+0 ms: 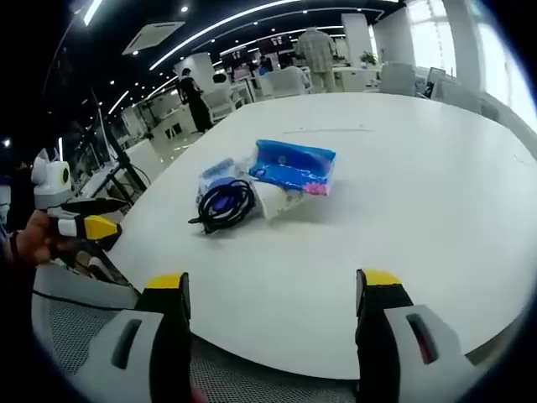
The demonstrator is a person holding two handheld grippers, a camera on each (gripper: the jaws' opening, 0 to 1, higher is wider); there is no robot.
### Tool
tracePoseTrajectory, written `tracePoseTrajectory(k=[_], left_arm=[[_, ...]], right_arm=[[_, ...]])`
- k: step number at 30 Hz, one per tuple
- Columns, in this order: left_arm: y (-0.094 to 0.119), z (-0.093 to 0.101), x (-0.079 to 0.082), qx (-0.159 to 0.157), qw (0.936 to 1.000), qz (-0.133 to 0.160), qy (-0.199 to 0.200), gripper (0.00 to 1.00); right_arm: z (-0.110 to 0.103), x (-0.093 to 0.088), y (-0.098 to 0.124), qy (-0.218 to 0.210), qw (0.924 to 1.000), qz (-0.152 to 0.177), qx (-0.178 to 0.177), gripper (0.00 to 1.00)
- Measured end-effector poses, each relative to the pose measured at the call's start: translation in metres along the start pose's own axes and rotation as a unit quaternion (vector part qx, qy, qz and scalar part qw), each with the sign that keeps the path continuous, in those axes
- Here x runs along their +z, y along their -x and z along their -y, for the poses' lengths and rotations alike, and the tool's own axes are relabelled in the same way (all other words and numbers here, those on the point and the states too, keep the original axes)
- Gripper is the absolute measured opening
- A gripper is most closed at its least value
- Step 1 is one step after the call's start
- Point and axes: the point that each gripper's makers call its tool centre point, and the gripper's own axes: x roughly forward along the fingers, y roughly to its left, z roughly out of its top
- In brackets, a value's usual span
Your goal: Arrange the tabletop items into an orderly group along one side of the table until the central work area is clear of visible clutter.
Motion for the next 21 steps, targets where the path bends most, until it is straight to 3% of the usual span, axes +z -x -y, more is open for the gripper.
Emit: tracePoseTrajectory(k=[21], left_arm=[[0.0024,-0.0089,0.0026,0.009,0.9997,0.011,0.020,0.86]], right_arm=[[-0.0017,-0.0059,-0.0028,-0.005,0.9999,-0.012,0.004,0.80]])
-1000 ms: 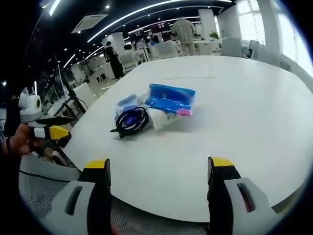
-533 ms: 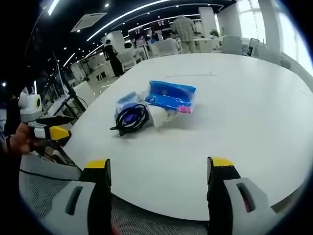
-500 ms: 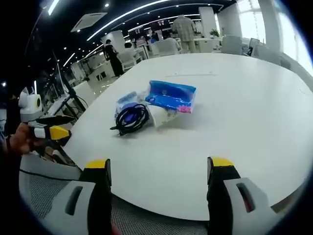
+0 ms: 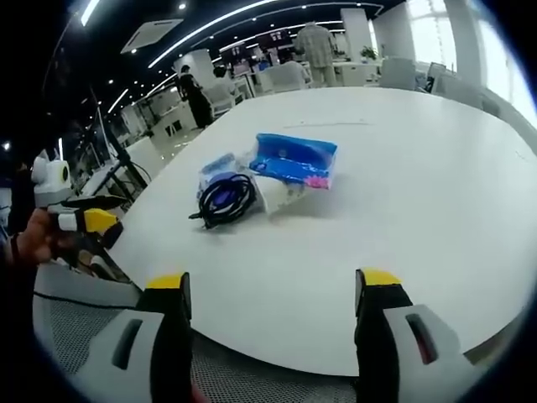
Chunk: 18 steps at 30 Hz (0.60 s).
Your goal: Arrange the tabletop items into an orderly group along one side of the table until the central work area is clear of visible clutter.
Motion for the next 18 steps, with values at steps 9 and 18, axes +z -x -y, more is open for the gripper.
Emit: tracePoseTrajectory(k=[9,18], left_arm=[[0.0007,-0.0024,0.0003,0.005,1.0000,0.002,0.002,0.85],[0.0009,-0.0045,0.0027,0.010,0.9999,0.005,-0.006,0.85]], right_arm=[[-0.0035,-0.0026,-0.0005,0.003,1.0000,-0.007,0.005,0.79],[-0.0043,-0.0028,-0.0026,-0.004,0.9999,-0.009,0.012,0.79]])
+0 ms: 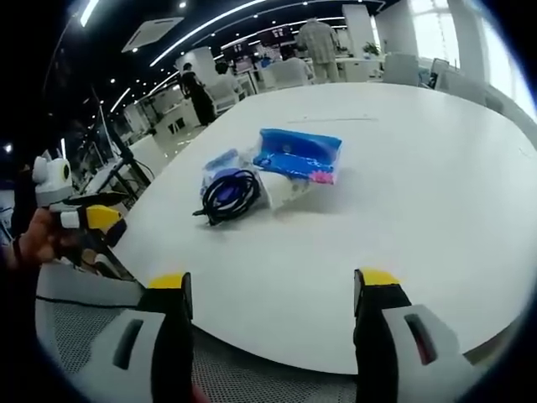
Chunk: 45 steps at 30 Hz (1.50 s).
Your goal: Arrange the tabletop items into an orderly group along one side of the table until the central work area is clear of visible clutter.
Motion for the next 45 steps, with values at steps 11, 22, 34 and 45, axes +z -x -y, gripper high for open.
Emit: tracePoseTrajectory(k=[11,22,34,45], left_arm=[[0.001,-0.006,0.000,0.009,0.9999,0.002,0.010,0.85],[0.001,-0.008,0.004,0.012,0.9997,0.008,0.021,0.85],[-0.002,-0.005,-0.001,0.004,0.9998,-0.003,0.017,0.84],[-0.002,-0.004,-0.002,0.006,0.9999,-0.001,0.012,0.84]], right_arm=[[0.010,0.009,-0.009,-0.036,0.9993,0.010,0.004,0.78],[0.023,0.046,-0.022,-0.038,0.9989,0.028,0.006,0.78],[0.037,0.073,-0.041,-0.023,0.9992,0.031,0.007,0.78],[0.041,0.106,-0.065,-0.019,0.9987,0.043,0.020,0.78]])
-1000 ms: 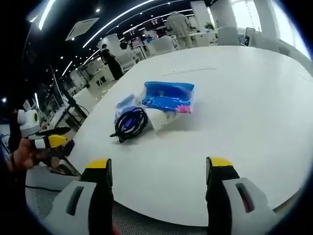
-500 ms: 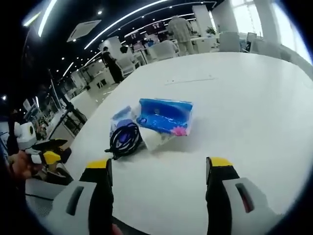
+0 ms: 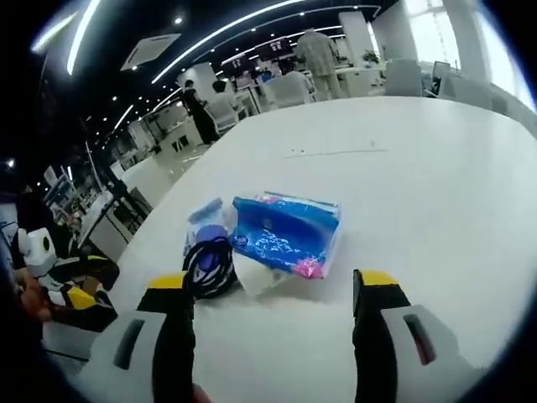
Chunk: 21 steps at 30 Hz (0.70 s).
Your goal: Arrange the tabletop items into an orderly group along one side of the table until the central work area is clear of visible clutter.
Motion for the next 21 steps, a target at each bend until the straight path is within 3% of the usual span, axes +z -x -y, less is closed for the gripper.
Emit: tracePoseTrajectory(k=[5,21], left_arm=[[0.000,-0.001,-0.001,0.003,1.0000,-0.001,-0.001,0.84],[0.004,-0.001,0.002,0.007,1.0000,0.007,-0.001,0.83]], right_arm=[[0.001,0.009,-0.011,-0.004,1.0000,0.005,0.003,0.78],[0.016,0.012,-0.043,-0.058,0.9982,0.013,0.000,0.76]])
